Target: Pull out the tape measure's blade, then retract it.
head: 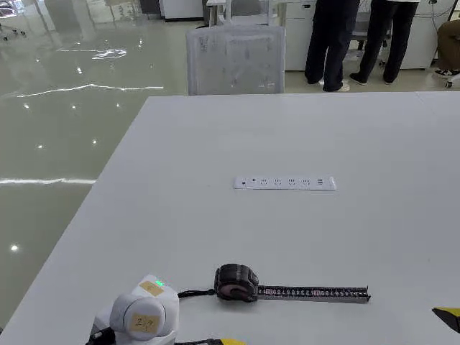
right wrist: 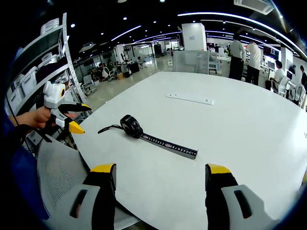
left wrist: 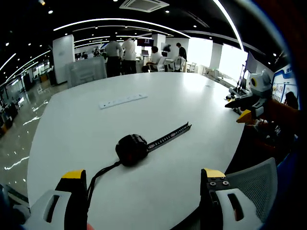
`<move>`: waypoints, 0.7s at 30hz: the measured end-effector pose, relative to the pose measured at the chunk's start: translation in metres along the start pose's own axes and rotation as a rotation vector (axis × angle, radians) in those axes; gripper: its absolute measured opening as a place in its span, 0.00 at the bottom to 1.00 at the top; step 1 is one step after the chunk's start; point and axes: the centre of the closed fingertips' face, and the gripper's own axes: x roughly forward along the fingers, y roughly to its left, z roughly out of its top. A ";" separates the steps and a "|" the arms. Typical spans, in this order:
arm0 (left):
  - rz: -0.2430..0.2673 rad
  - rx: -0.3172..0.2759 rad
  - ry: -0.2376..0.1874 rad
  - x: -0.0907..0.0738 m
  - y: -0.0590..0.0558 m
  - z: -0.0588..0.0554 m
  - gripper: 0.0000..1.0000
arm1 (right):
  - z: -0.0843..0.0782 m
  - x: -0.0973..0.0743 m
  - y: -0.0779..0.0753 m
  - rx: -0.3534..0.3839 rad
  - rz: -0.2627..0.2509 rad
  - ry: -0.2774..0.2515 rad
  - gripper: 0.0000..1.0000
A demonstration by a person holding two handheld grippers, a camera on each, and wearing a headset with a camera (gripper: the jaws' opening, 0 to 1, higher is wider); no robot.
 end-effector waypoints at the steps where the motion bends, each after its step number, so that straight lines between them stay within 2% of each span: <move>1: 0.004 -0.006 -0.007 -0.005 -0.001 0.001 0.96 | 0.001 -0.005 0.003 0.001 -0.004 -0.001 0.73; 13: 0.010 -0.037 -0.023 -0.029 -0.013 0.004 0.98 | 0.003 -0.029 0.025 0.016 -0.008 -0.004 0.78; 21: 0.021 -0.053 -0.023 -0.037 -0.011 0.005 0.98 | 0.015 -0.037 0.032 -0.001 -0.019 -0.027 0.80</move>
